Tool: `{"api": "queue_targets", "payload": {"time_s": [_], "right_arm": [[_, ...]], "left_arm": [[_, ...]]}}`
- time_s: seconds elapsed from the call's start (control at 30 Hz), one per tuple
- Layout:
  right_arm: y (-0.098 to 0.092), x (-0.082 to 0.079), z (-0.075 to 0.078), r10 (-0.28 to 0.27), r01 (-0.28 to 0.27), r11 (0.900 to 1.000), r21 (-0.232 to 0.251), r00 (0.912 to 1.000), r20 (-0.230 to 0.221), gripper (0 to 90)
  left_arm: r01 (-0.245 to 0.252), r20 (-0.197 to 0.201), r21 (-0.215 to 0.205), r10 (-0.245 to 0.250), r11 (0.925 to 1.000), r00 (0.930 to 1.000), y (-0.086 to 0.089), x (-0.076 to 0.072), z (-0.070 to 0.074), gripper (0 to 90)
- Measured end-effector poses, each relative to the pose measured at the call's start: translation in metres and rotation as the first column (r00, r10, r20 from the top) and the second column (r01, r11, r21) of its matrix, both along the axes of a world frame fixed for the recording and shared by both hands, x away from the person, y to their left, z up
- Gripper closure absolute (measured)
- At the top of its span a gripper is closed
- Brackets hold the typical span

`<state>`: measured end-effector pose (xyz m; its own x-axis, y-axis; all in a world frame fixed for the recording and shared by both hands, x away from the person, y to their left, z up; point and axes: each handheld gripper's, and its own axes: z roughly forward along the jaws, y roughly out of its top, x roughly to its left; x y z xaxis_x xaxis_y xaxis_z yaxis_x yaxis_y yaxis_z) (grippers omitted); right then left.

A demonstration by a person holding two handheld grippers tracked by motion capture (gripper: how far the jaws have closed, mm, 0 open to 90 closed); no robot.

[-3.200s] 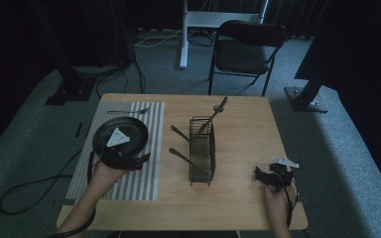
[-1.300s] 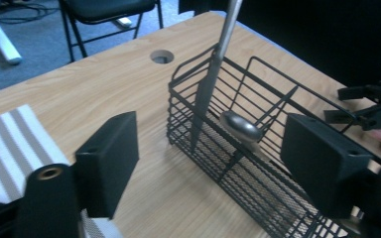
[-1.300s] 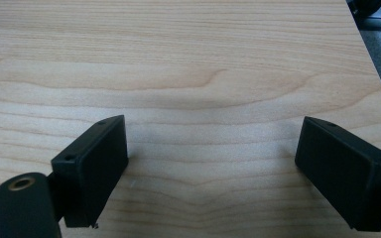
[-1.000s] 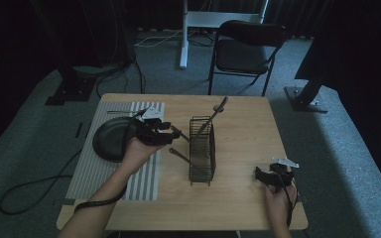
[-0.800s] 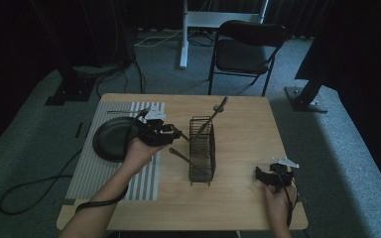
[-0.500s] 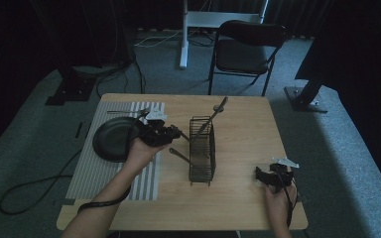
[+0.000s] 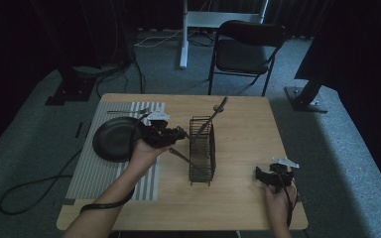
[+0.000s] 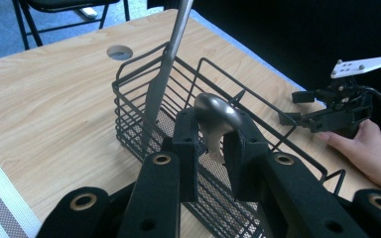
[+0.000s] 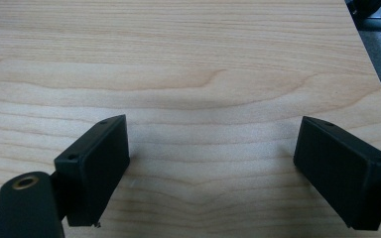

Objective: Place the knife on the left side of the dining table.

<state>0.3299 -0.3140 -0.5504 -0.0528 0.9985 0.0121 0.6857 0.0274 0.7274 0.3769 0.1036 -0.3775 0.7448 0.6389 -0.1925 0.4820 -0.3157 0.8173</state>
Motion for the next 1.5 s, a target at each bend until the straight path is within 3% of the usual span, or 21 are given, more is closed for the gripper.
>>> {"api": "queue_targets", "payload": {"time_s": [0.3,0.6,1.0,1.1,1.3,1.33,1.37,1.5], "right_arm": [[0.0,0.0,0.0,0.0,0.0,1.0,-0.001,1.0,0.0,13.2],[0.0,0.0,0.0,-0.001,0.001,1.0,0.0,1.0,0.0,13.2],[0.0,0.0,0.0,0.0,0.0,1.0,0.0,1.0,0.0,13.2],[0.0,0.0,0.0,0.0,0.0,1.0,0.0,1.0,0.0,13.2],[0.0,0.0,0.0,0.0,0.0,1.0,0.0,1.0,0.0,13.2],[0.0,0.0,0.0,0.0,0.0,1.0,0.0,1.0,0.0,13.2],[0.0,0.0,0.0,-0.001,0.001,1.0,0.001,1.0,0.0,13.2],[0.0,0.0,0.0,0.0,0.0,1.0,0.0,1.0,0.0,13.2]], "left_arm": [[-0.02,0.01,-0.003,0.02,0.9998,0.9997,-0.004,-0.003,0.001,77.3],[0.003,0.039,0.015,-0.004,0.9999,0.9992,-0.006,-0.004,0.005,77.4],[-0.004,0.071,0.0,0.004,1.0,0.9975,-0.01,-0.006,0.005,77.6],[-0.017,0.09,-0.01,0.018,0.9998,0.9957,-0.011,-0.007,0.005,77.6],[-0.024,0.078,-0.046,0.028,0.9986,0.9966,-0.004,-0.003,0.006,78.2],[-0.047,0.088,-0.093,0.055,0.9946,0.9946,0.0,-0.005,0.008,83.4],[-0.046,0.124,-0.082,0.056,0.9956,0.9907,0.001,-0.006,0.014,84.1],[-0.03,0.129,-0.104,0.044,0.9941,0.9907,0.008,-0.005,0.028,84.1]]}}
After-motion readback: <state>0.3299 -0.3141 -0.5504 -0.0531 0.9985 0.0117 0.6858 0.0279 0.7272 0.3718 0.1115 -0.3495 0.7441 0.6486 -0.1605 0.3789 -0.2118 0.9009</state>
